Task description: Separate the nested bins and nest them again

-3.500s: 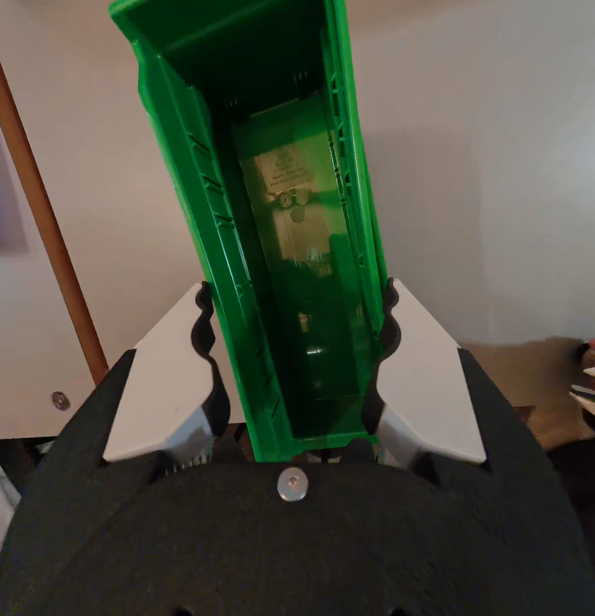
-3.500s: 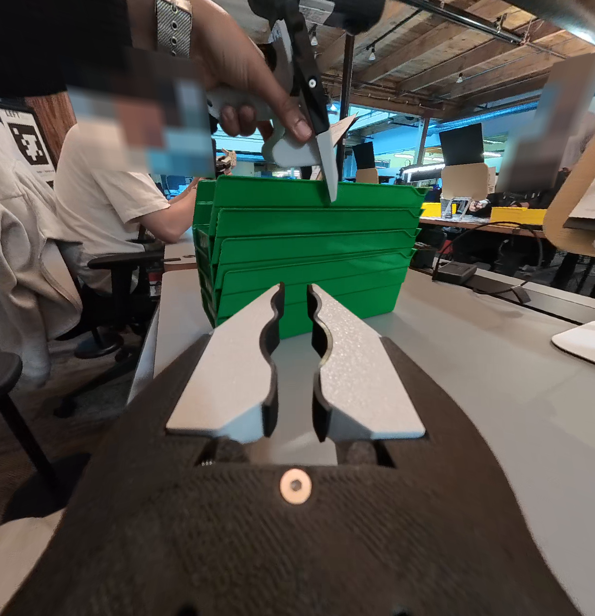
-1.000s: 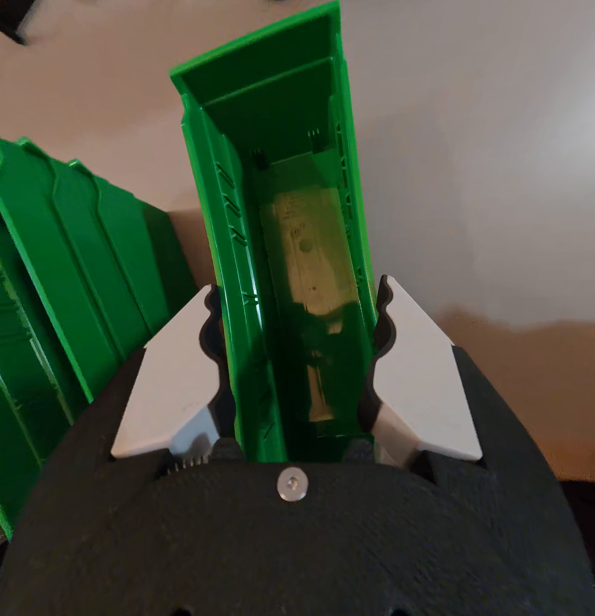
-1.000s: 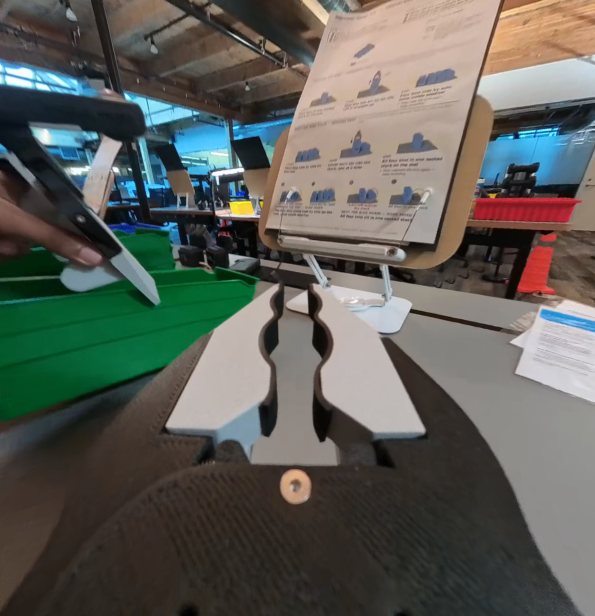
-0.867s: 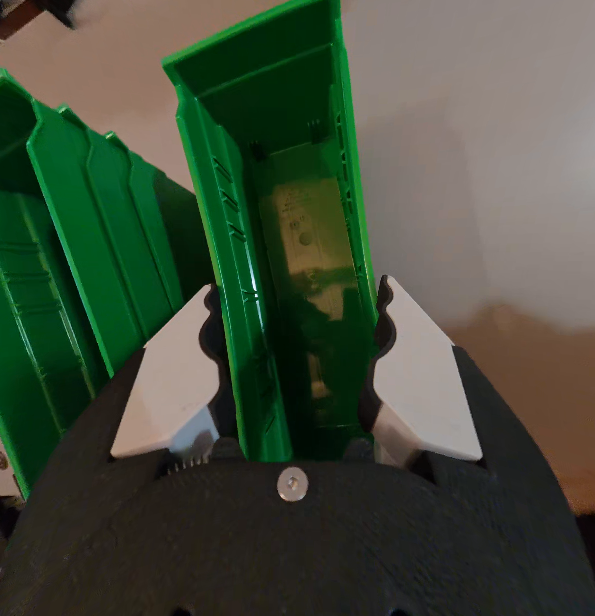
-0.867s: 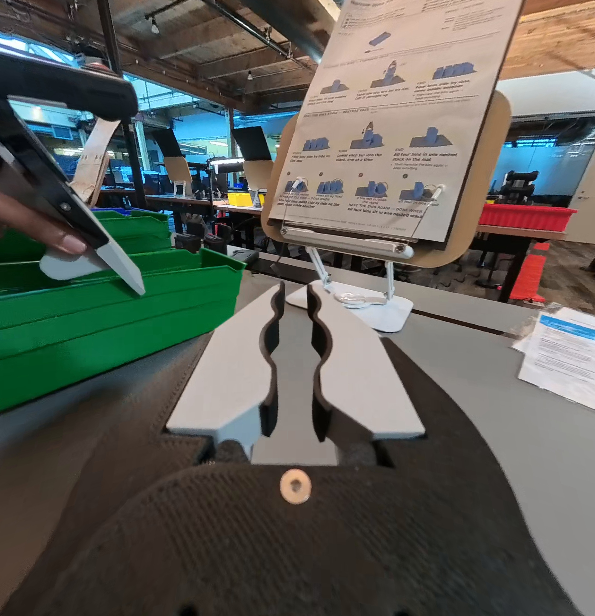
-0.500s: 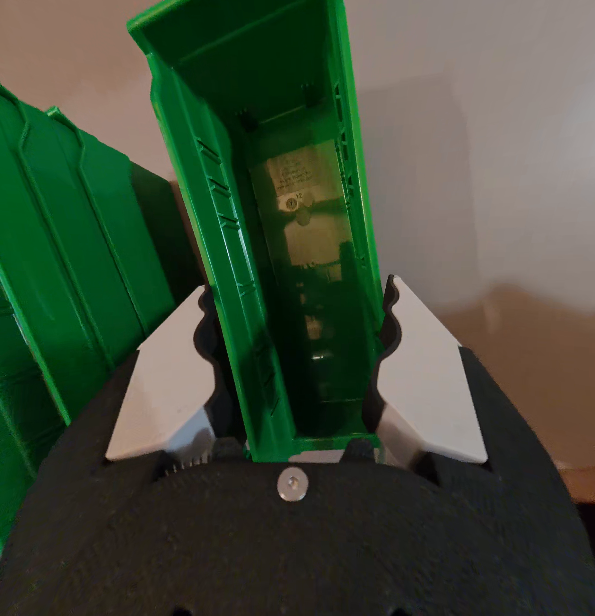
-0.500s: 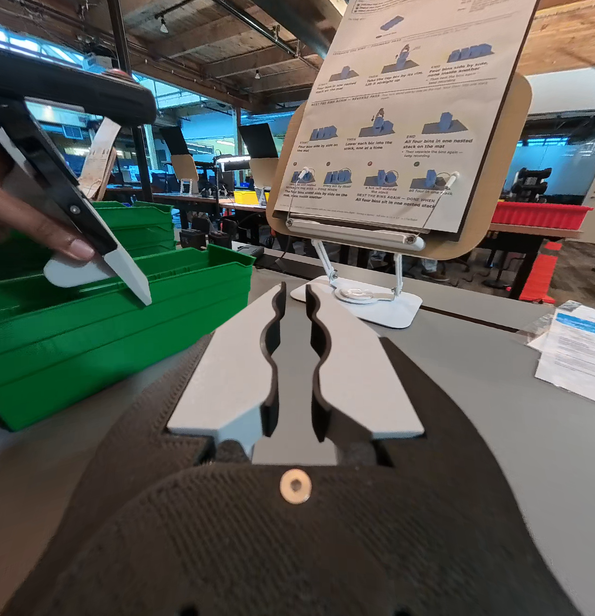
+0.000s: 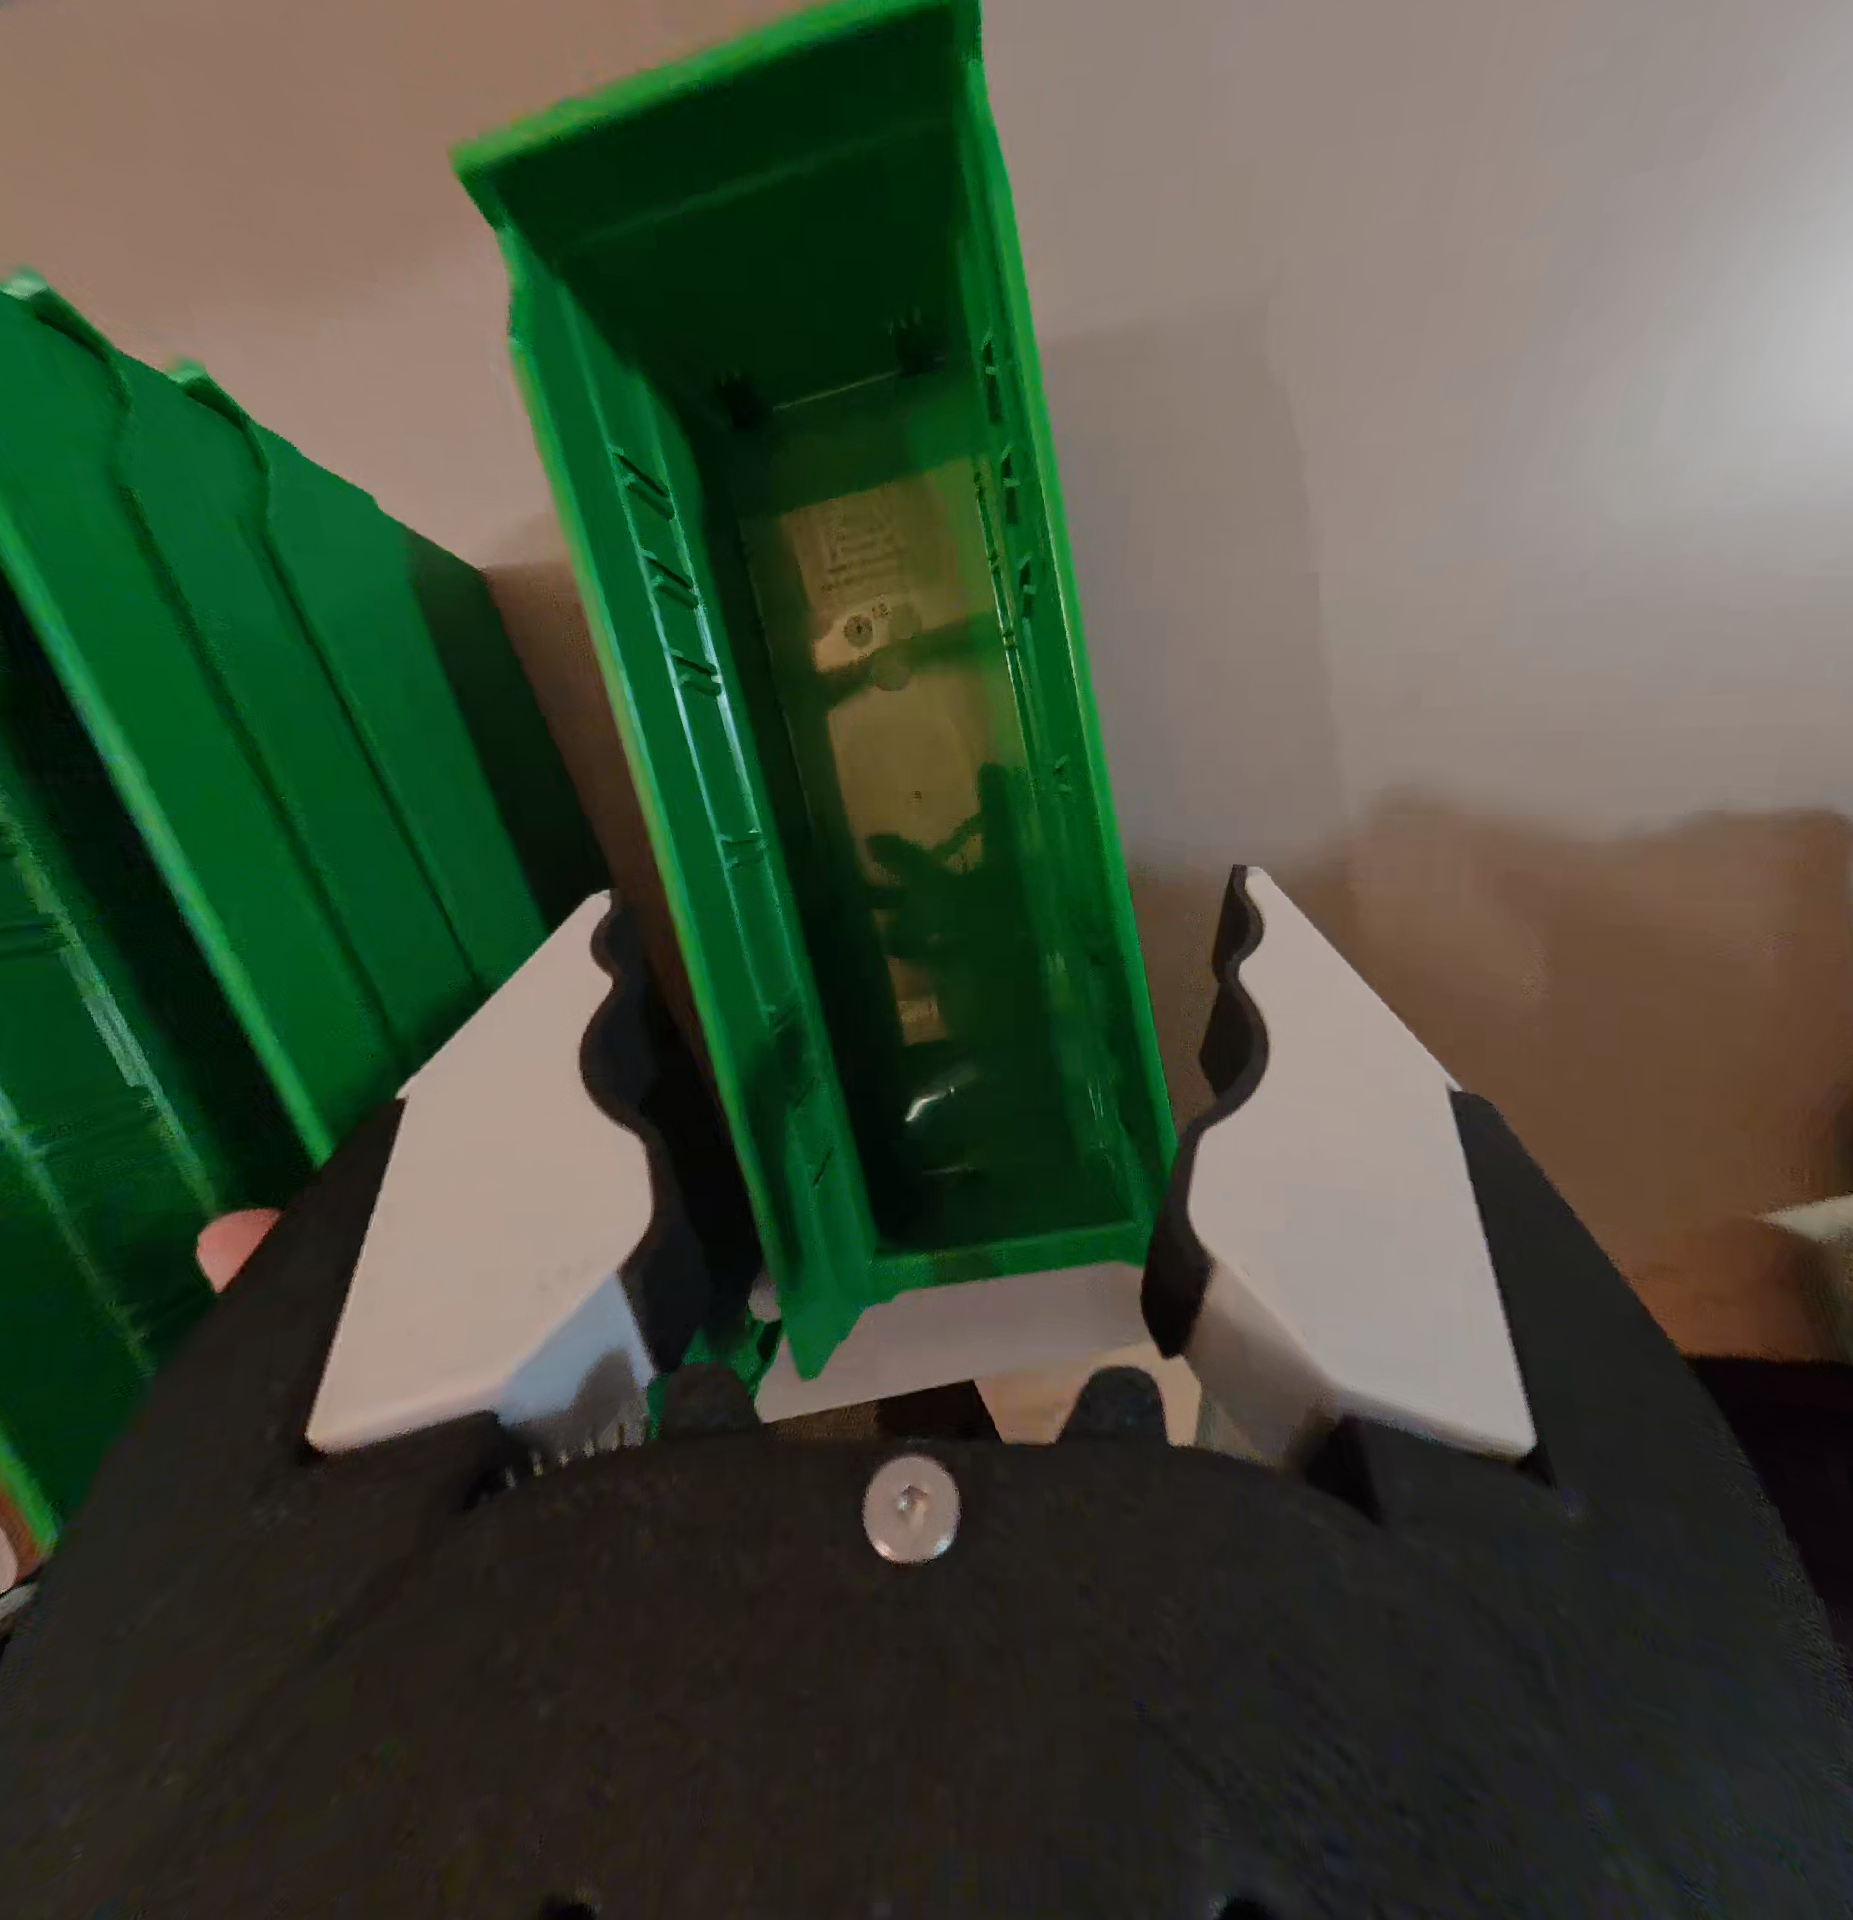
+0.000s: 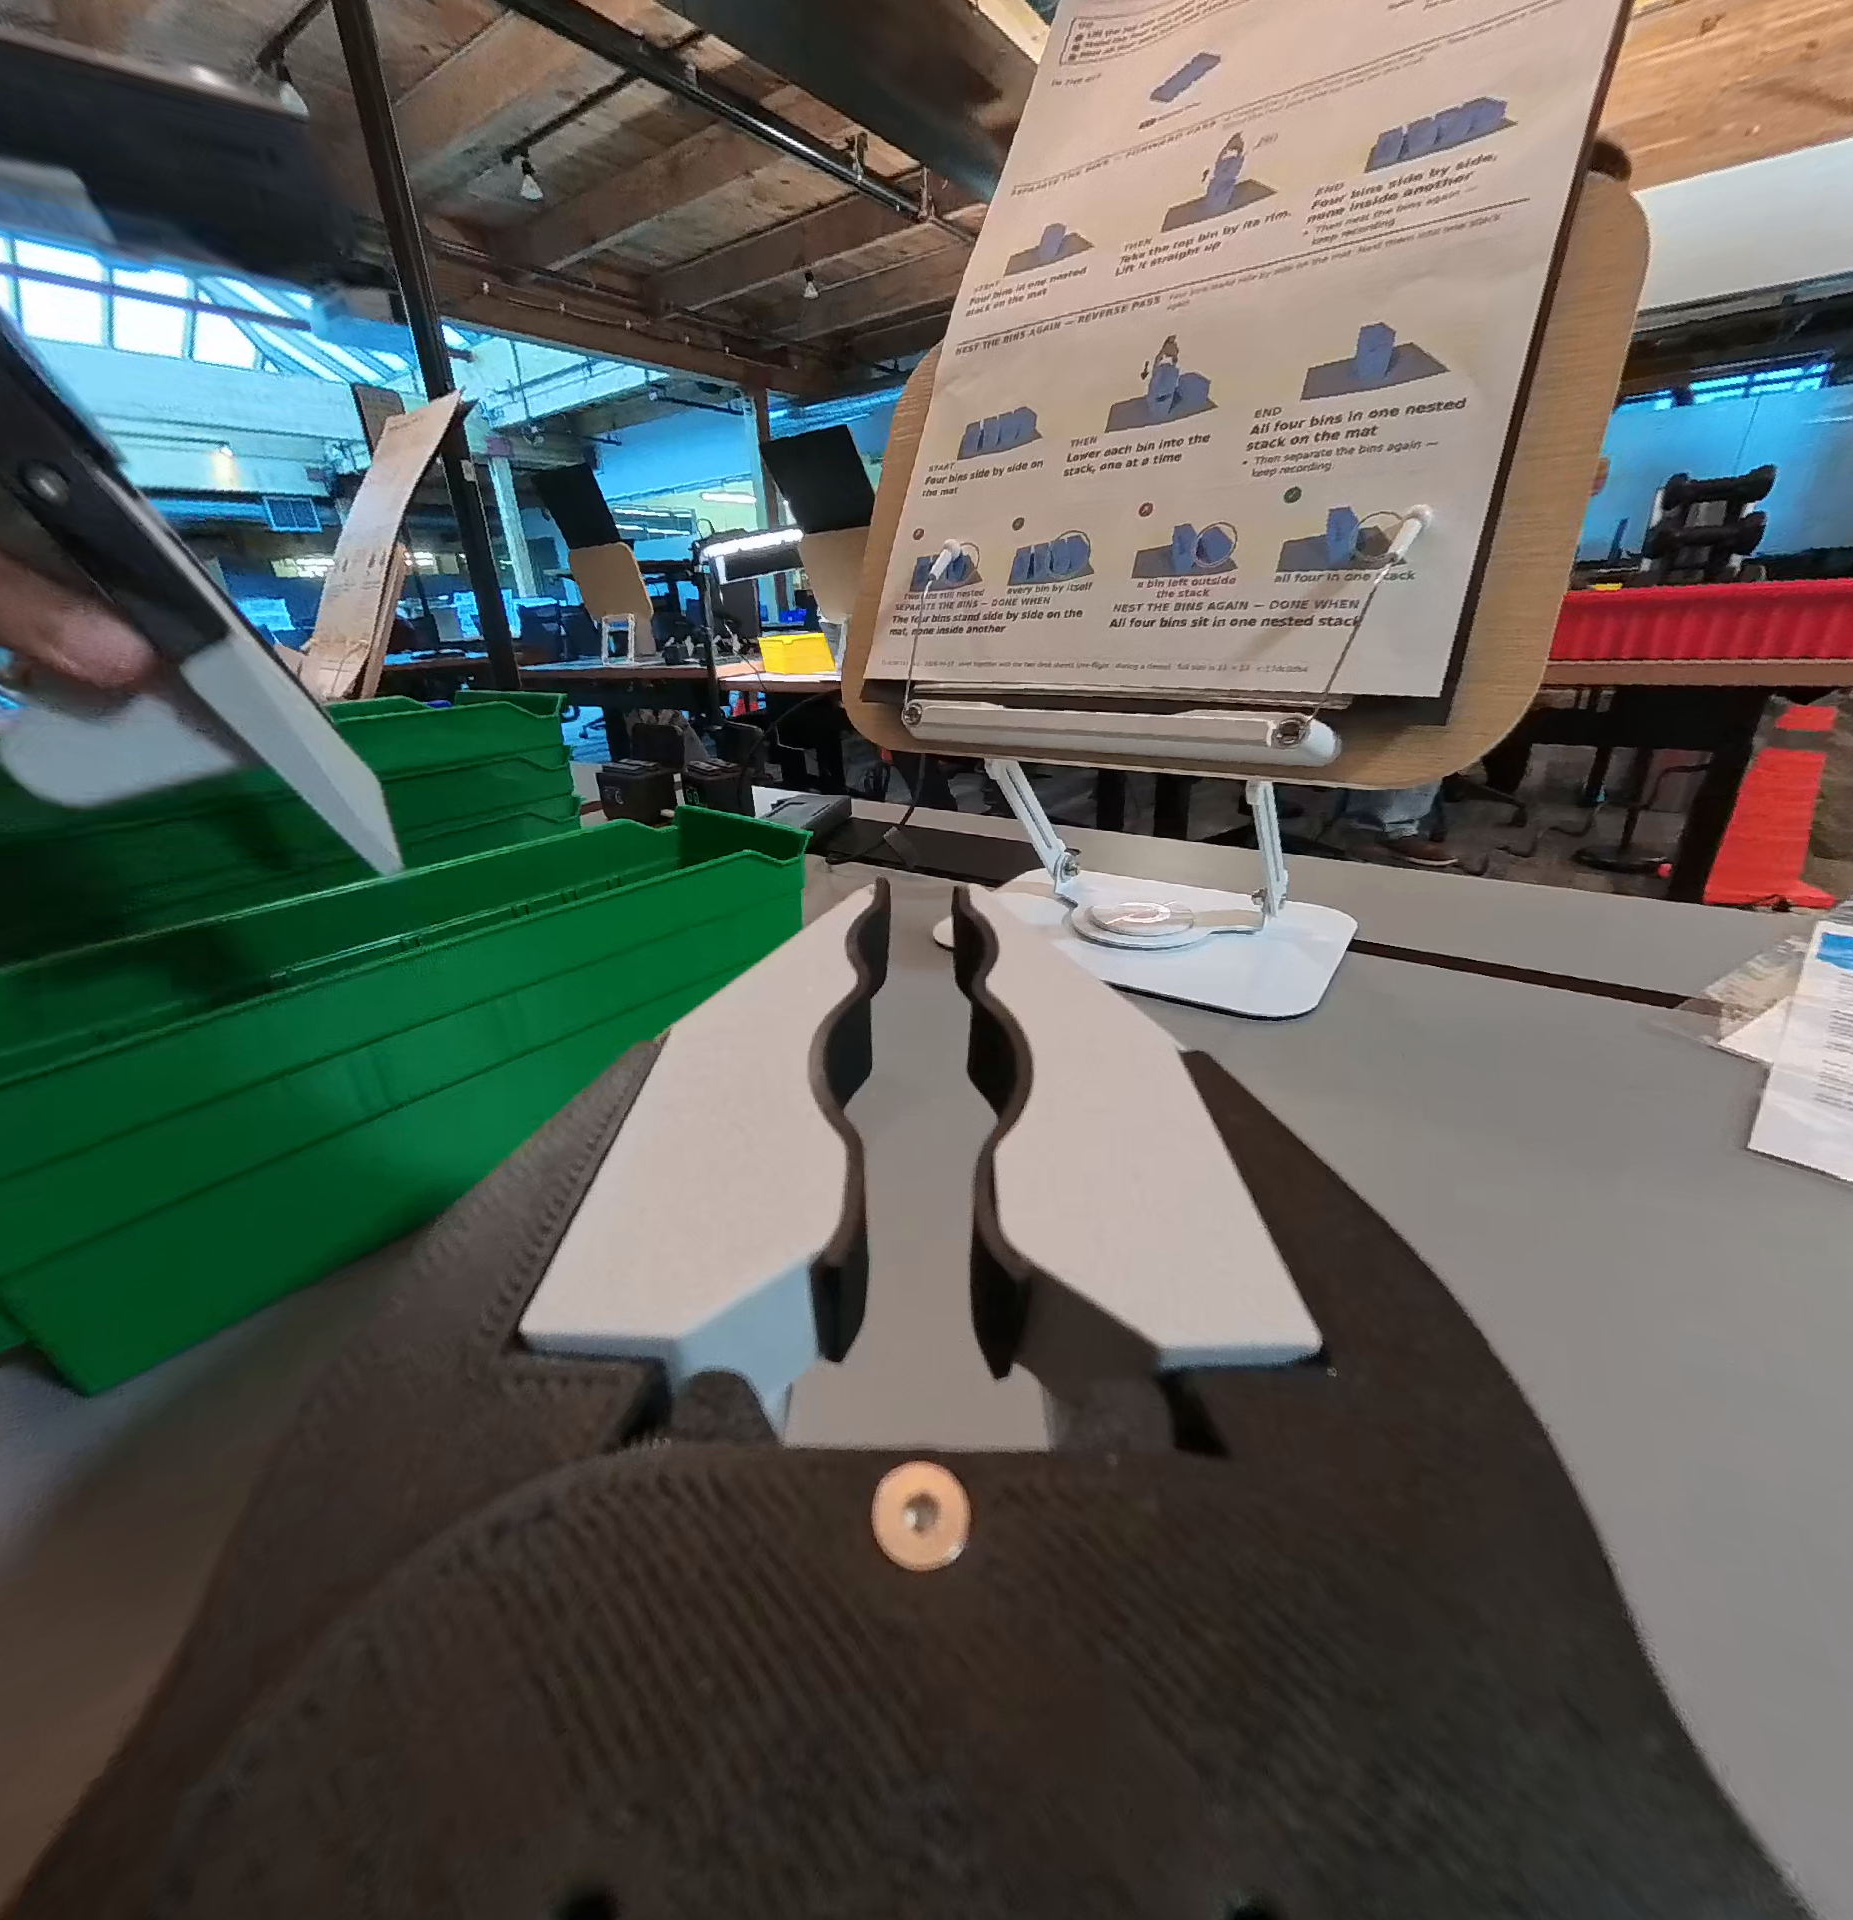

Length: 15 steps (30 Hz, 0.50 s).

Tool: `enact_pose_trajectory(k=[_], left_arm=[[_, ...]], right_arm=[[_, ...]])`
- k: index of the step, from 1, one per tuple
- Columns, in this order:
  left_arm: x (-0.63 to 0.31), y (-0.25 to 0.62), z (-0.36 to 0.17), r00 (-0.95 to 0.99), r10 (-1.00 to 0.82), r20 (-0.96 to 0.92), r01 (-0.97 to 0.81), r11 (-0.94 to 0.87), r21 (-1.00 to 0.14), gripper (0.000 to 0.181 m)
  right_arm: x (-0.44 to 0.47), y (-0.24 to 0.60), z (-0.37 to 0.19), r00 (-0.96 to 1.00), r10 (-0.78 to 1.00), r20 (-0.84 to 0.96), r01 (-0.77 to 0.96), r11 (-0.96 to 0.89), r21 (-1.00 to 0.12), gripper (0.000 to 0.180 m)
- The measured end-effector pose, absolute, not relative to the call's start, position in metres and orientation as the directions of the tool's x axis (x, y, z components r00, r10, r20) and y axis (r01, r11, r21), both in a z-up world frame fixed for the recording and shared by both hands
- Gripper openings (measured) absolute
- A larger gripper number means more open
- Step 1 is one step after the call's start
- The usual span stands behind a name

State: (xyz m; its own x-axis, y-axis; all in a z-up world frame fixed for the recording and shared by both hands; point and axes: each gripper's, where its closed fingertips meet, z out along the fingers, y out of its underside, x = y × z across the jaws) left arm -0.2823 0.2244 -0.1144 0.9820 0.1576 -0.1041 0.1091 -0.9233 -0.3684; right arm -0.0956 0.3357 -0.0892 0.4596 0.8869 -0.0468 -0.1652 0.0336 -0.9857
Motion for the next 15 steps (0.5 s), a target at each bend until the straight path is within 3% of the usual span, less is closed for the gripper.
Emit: enact_pose_trajectory(k=[3,7,15], left_arm=[[-0.302,0.217,-0.076,0.975,0.167,-0.15,0.089,-0.901,-0.425,0.119],[-0.375,0.191,-0.034,0.897,0.281,-0.342,0.101,-0.883,-0.459,0.123],[-0.417,0.145,-0.083,0.913,0.37,-0.17,0.304,-0.898,-0.319,0.136]], right_arm=[[-0.094,0.336,-0.089,0.451,0.89,-0.069,-0.182,0.016,-0.983,0.01],[-0.095,0.335,-0.09,0.445,0.892,-0.075,-0.184,0.009,-0.983,0.011],[-0.096,0.334,-0.09,0.431,0.898,-0.092,-0.194,-0.007,-0.981,0.01]])
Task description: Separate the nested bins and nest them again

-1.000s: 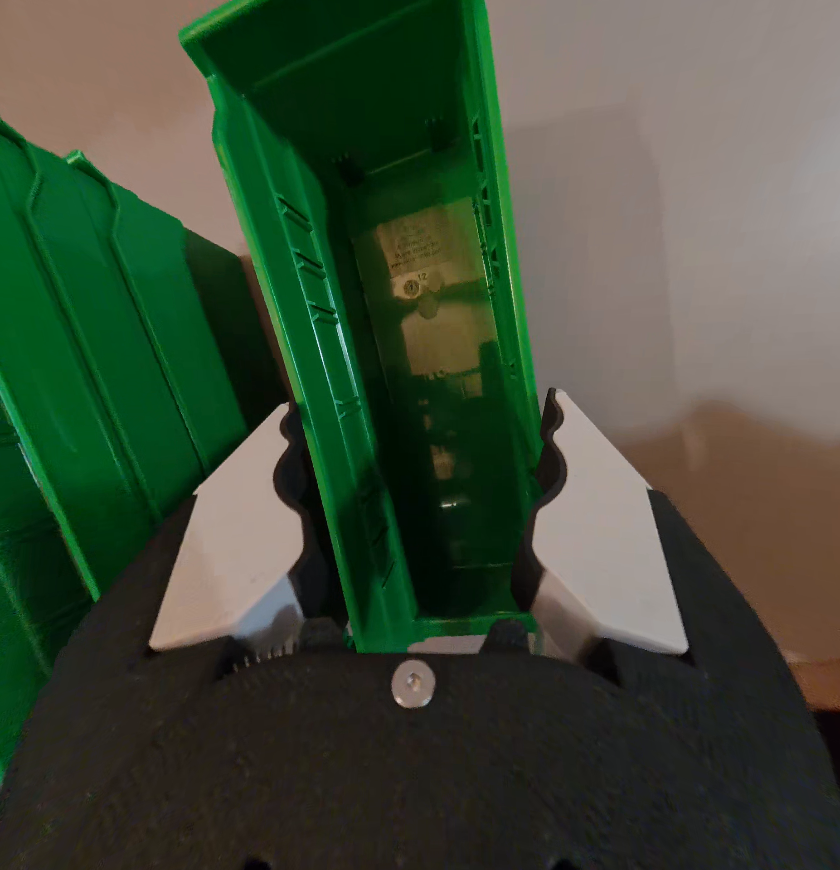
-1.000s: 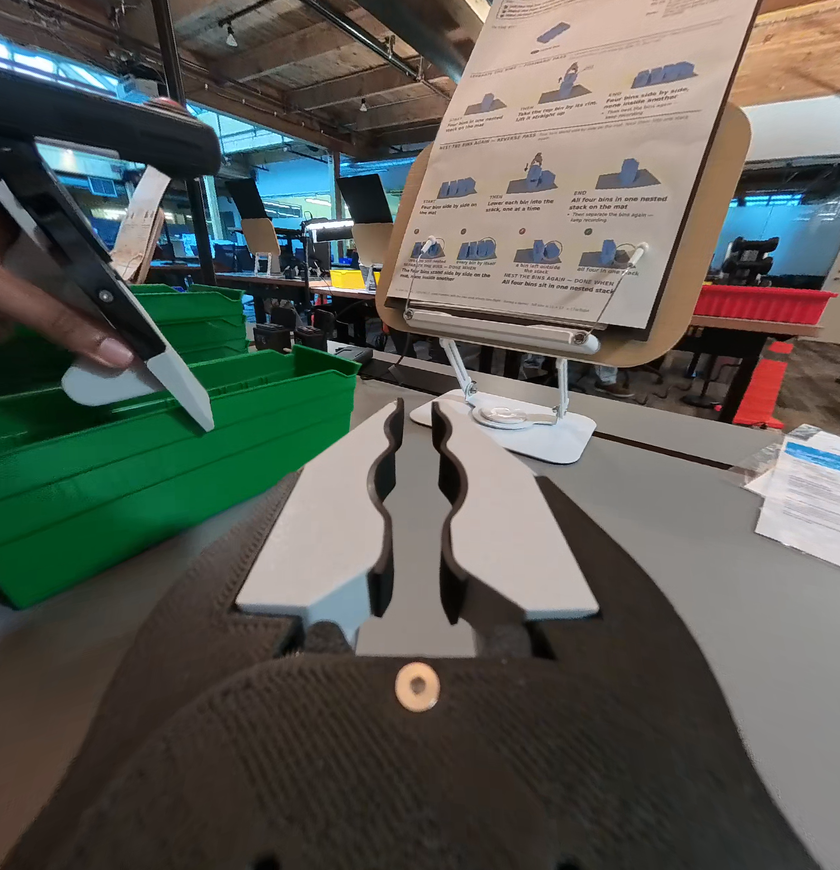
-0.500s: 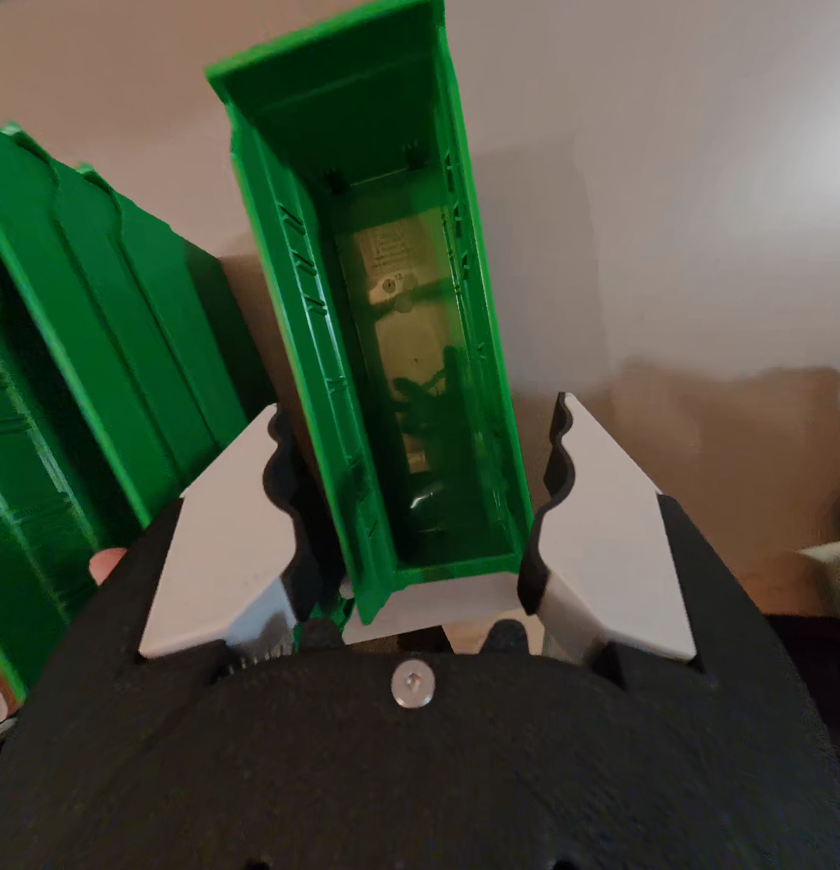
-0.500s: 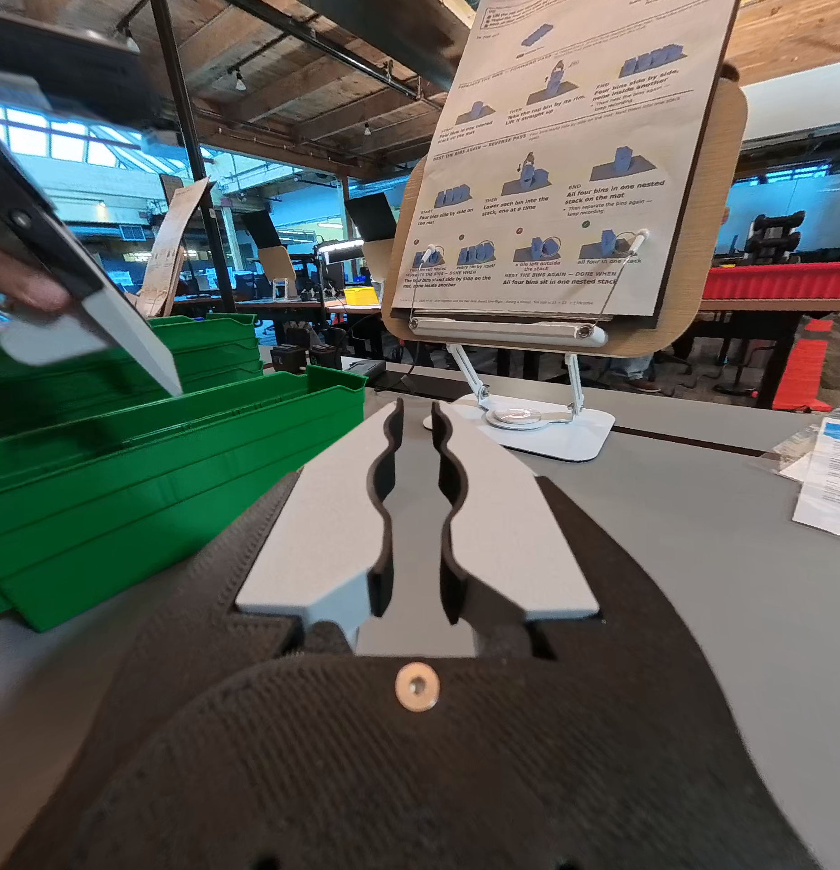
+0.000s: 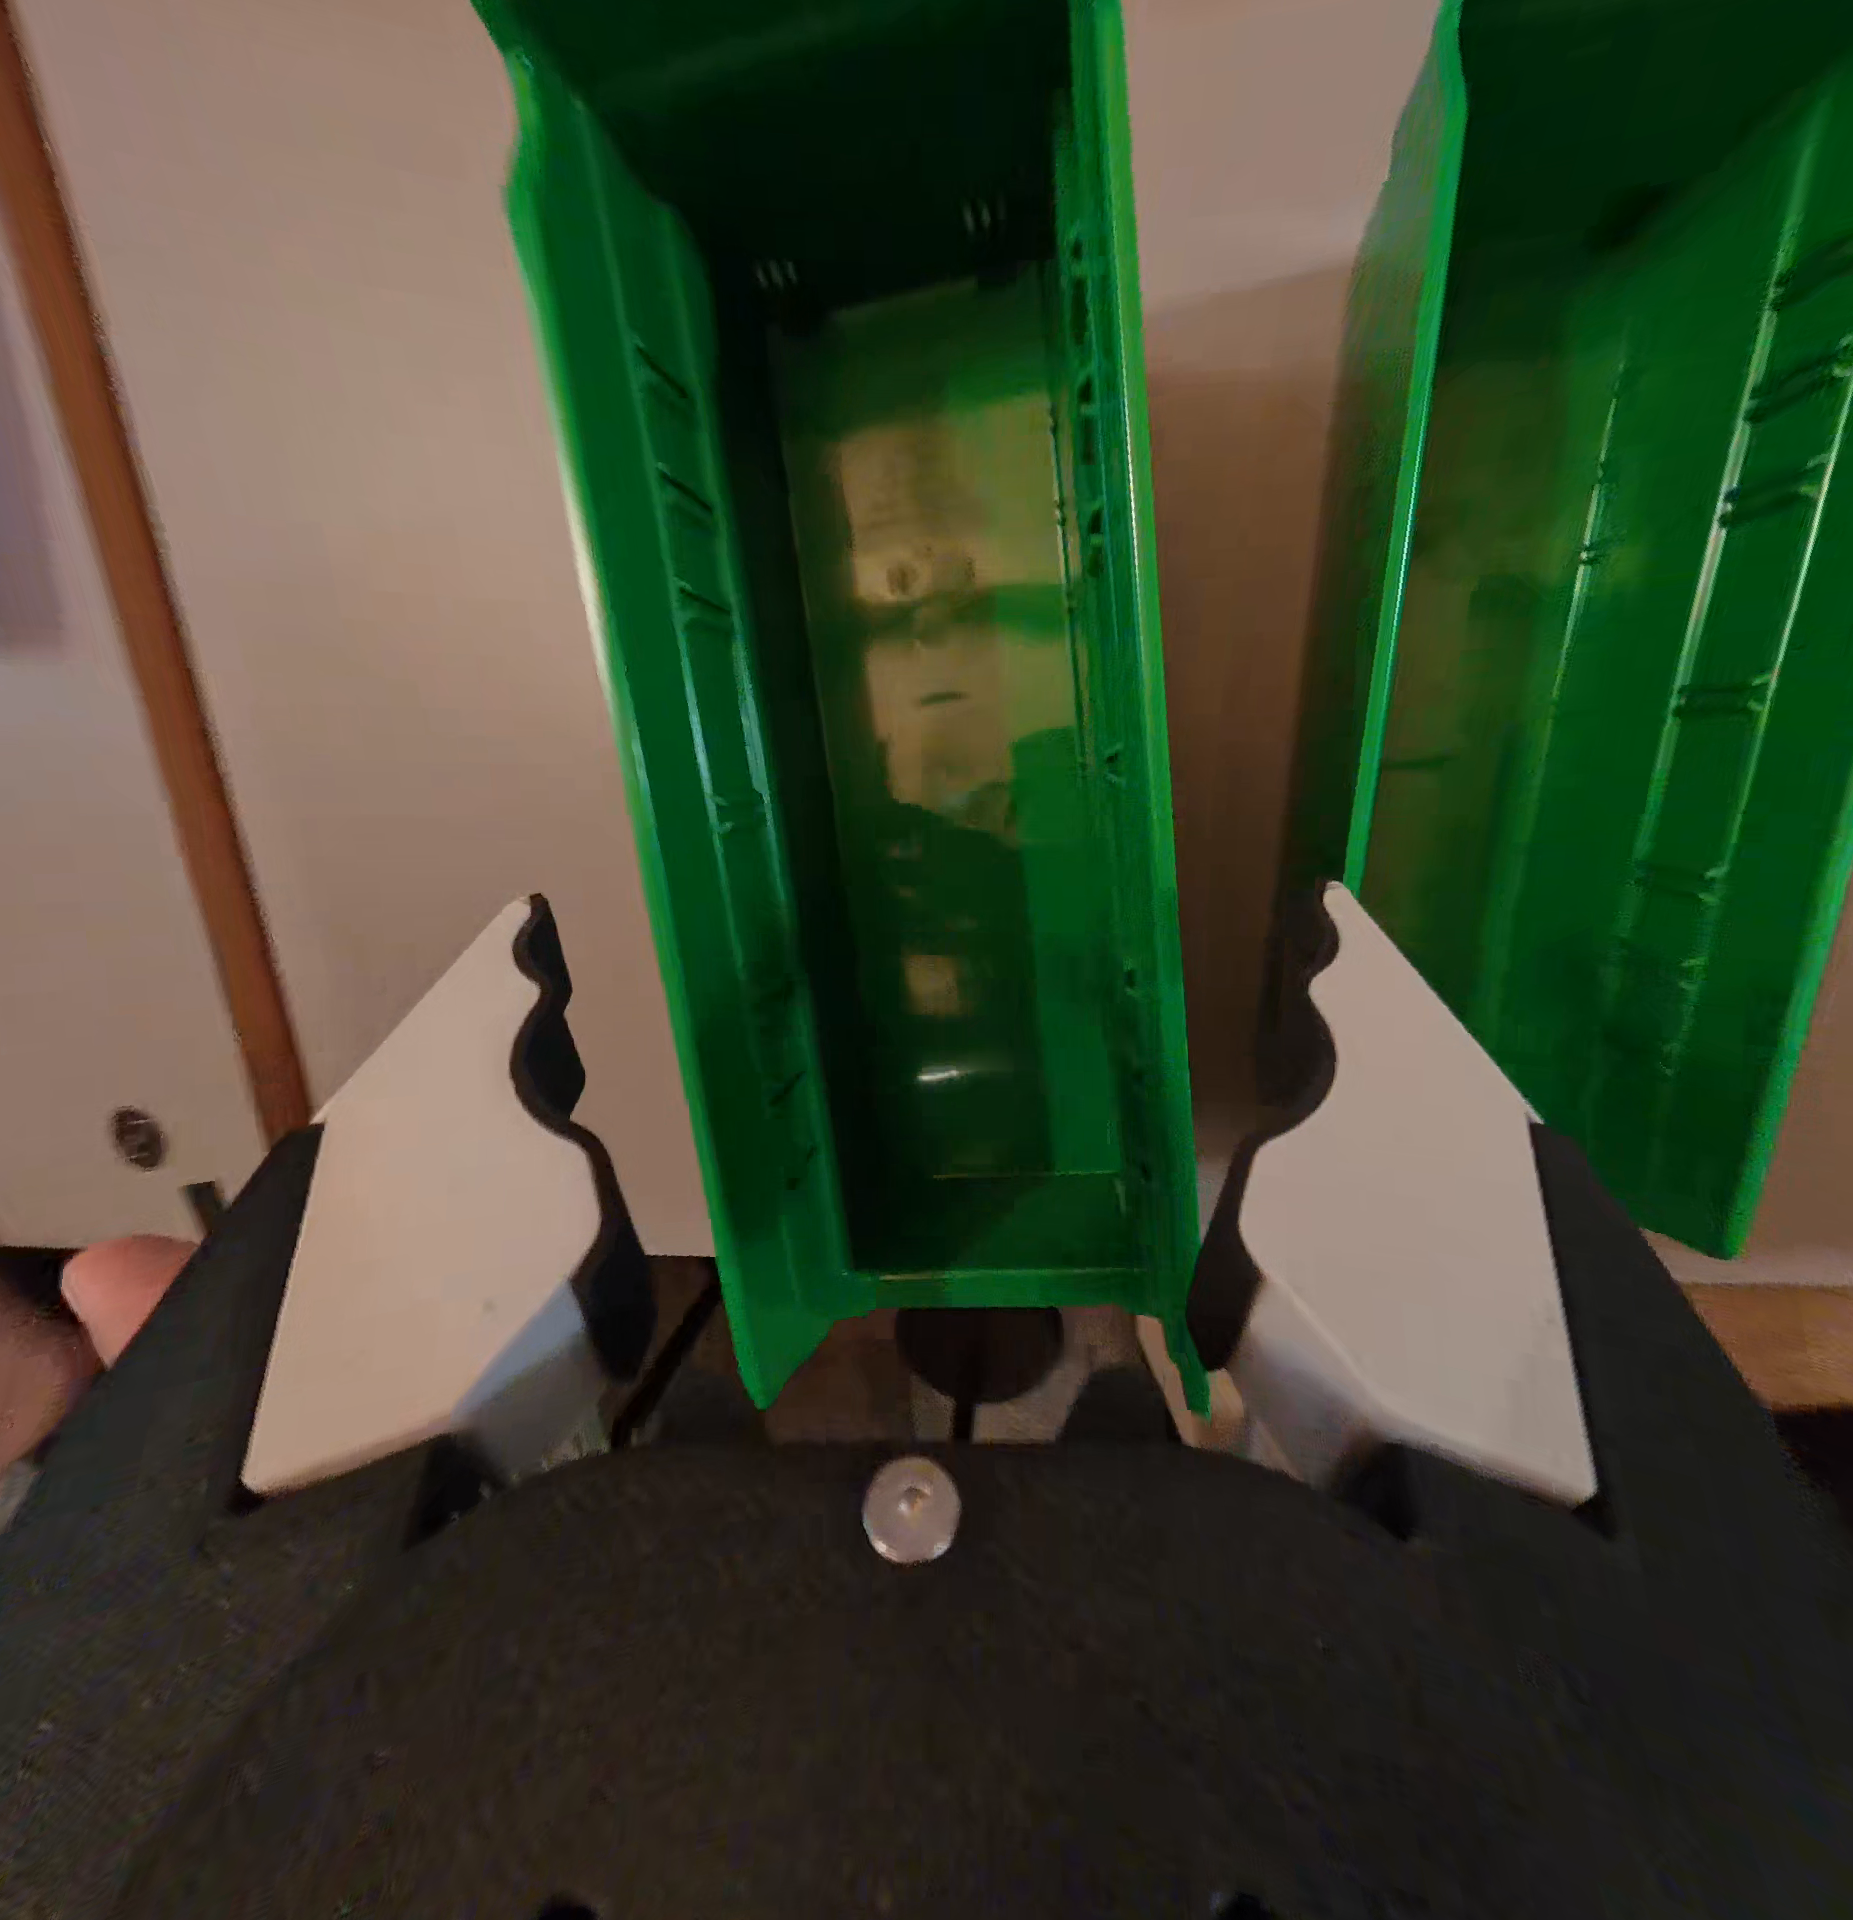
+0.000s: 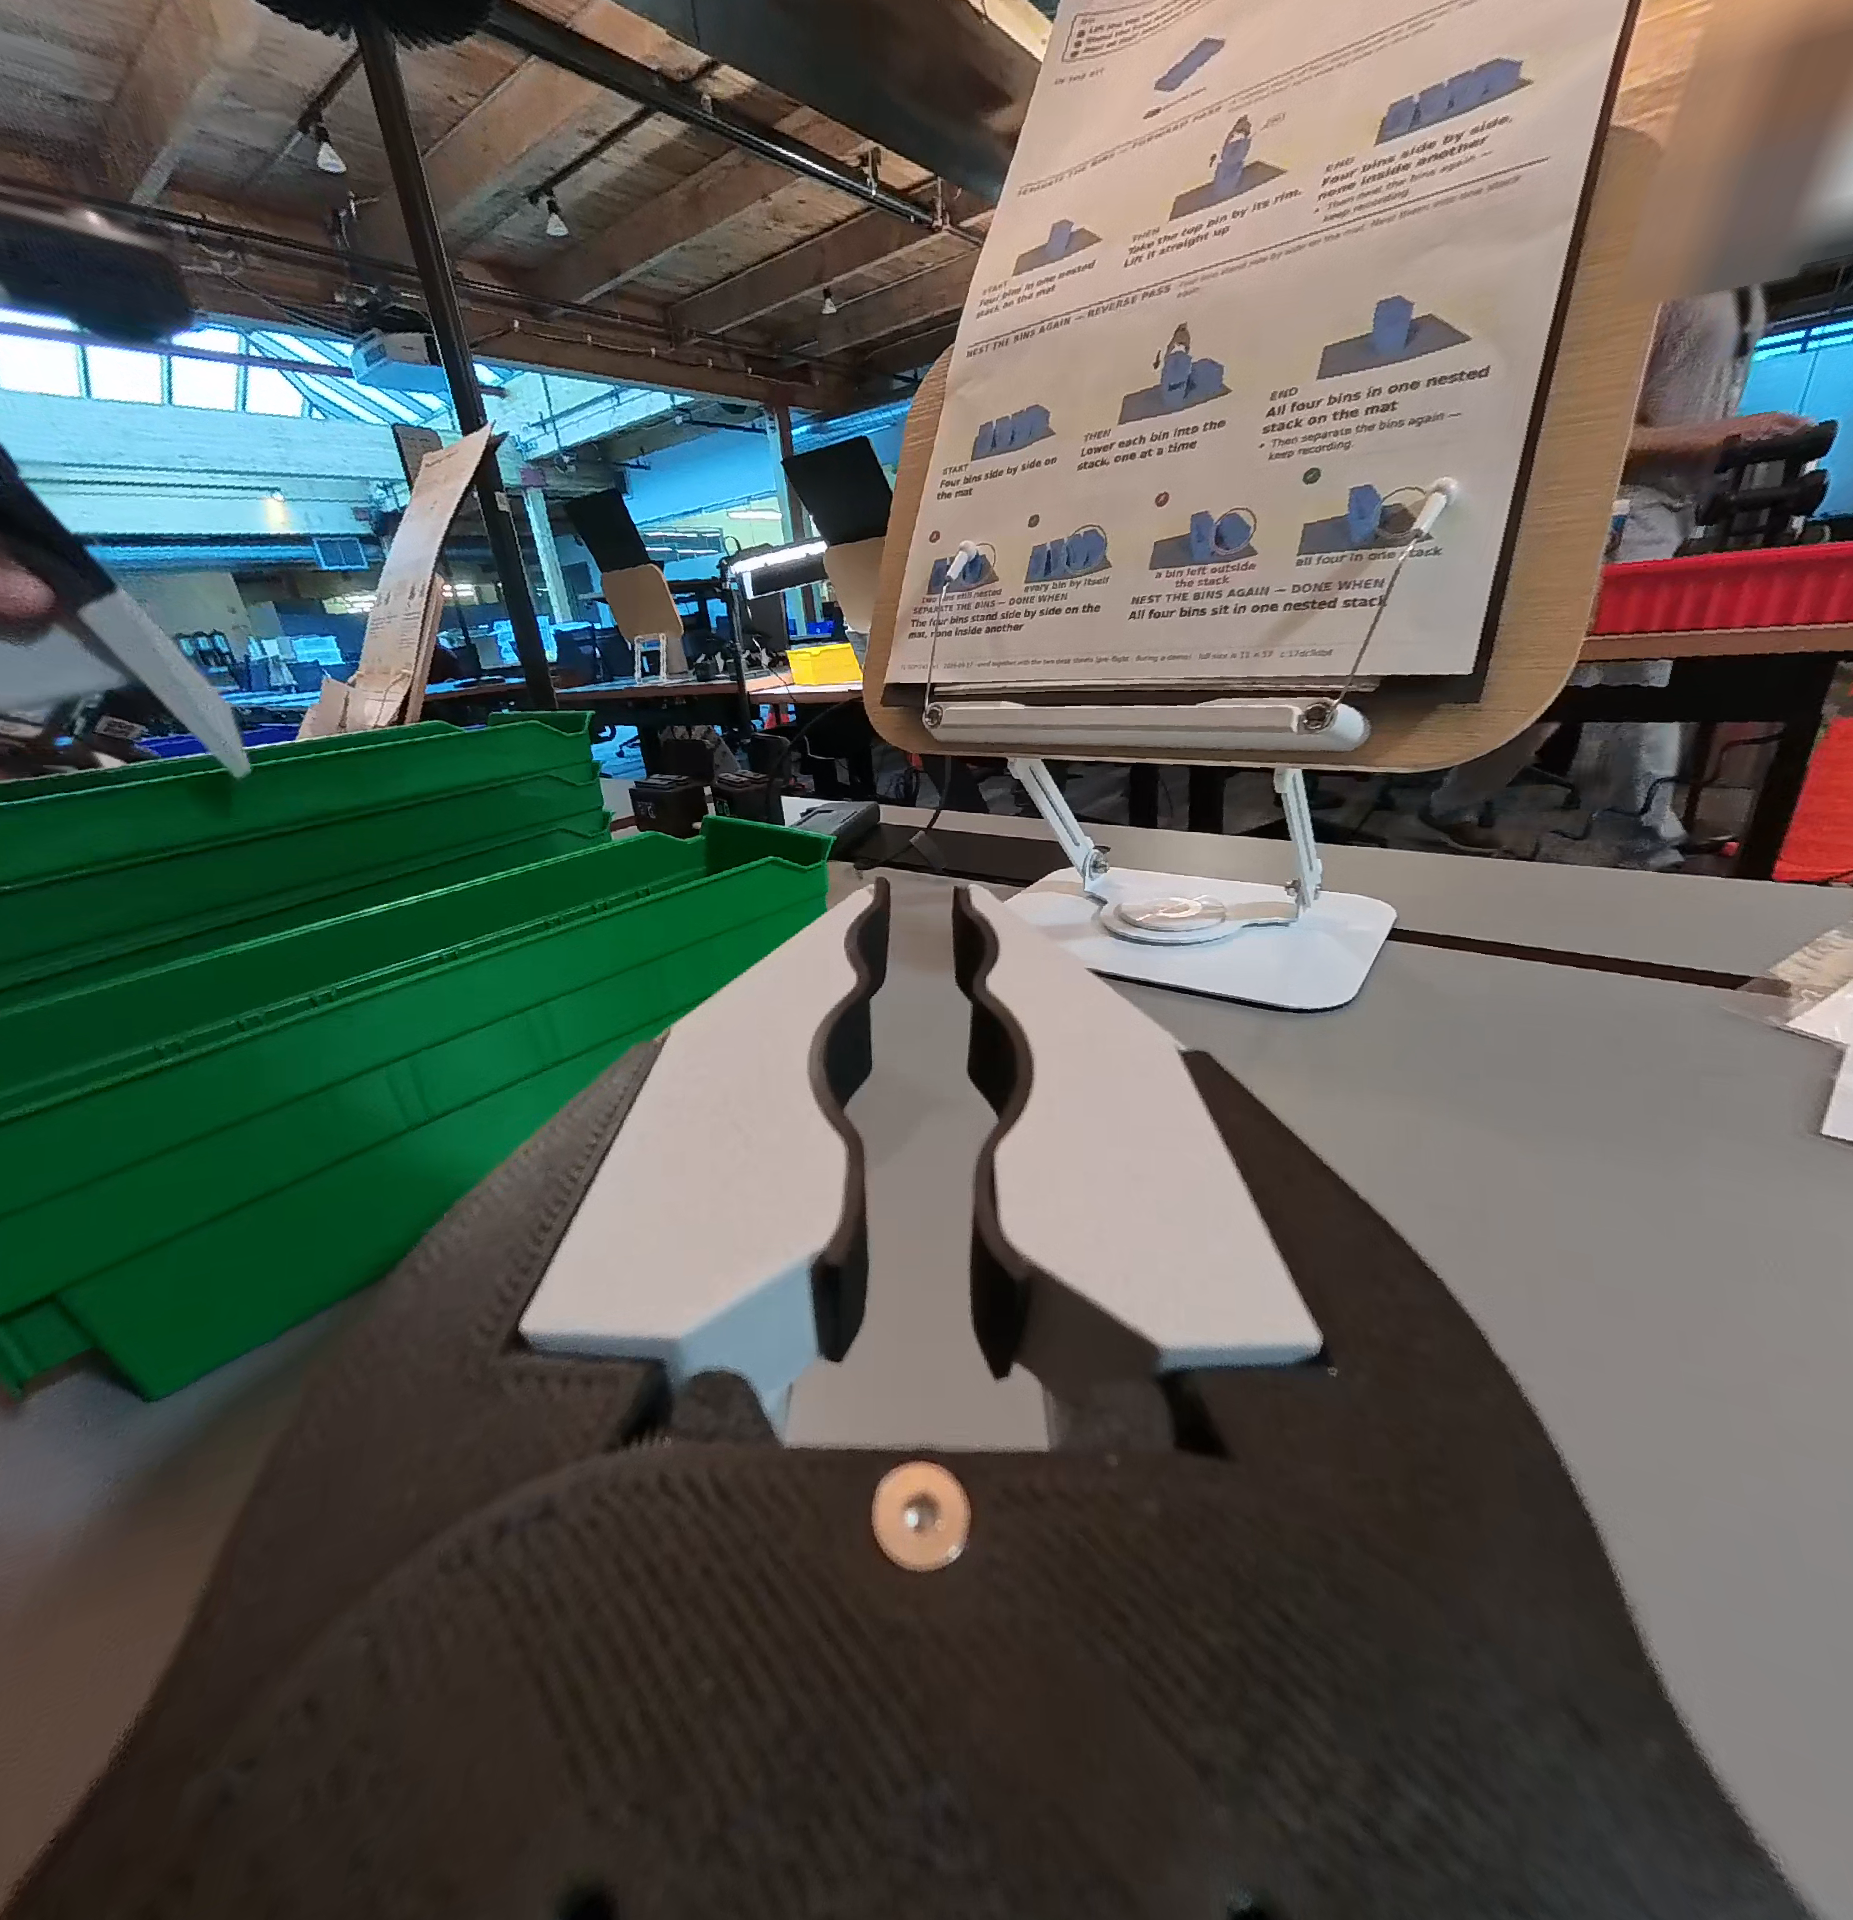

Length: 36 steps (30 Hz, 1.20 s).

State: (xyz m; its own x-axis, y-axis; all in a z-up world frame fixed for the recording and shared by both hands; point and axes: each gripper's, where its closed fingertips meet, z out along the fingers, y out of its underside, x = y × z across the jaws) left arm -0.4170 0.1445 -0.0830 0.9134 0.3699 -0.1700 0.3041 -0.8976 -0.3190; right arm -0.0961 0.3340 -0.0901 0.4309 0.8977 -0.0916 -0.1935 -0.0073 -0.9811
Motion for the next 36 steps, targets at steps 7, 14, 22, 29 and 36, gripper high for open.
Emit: enact_pose_trajectory(k=[7,14,22,29,36], left_arm=[[-0.423,0.142,-0.106,0.92,0.369,-0.136,0.32,-0.904,-0.285,0.116],[-0.423,0.139,-0.102,0.916,0.364,-0.165,0.322,-0.917,-0.237,0.096],[-0.422,0.139,-0.091,0.919,0.354,-0.173,0.307,-0.919,-0.249,0.095],[-0.429,0.137,-0.078,0.91,0.374,-0.177,0.312,-0.901,-0.302,0.092],[-0.434,0.14,-0.07,0.908,0.391,-0.15,0.308,-0.866,-0.393,0.091]], right_arm=[[-0.096,0.334,-0.091,0.43,0.898,-0.095,-0.195,-0.01,-0.981,0.011],[-0.097,0.334,-0.091,0.426,0.899,-0.099,-0.196,-0.015,-0.98,0.011],[-0.1,0.334,-0.094,0.423,0.901,-0.1,-0.181,-0.025,-0.983,0.011],[-0.1,0.335,-0.095,0.423,0.9,-0.104,-0.18,-0.029,-0.983,0.011],[-0.102,0.334,-0.095,0.423,0.901,-0.096,-0.172,-0.024,-0.985,0.011]])
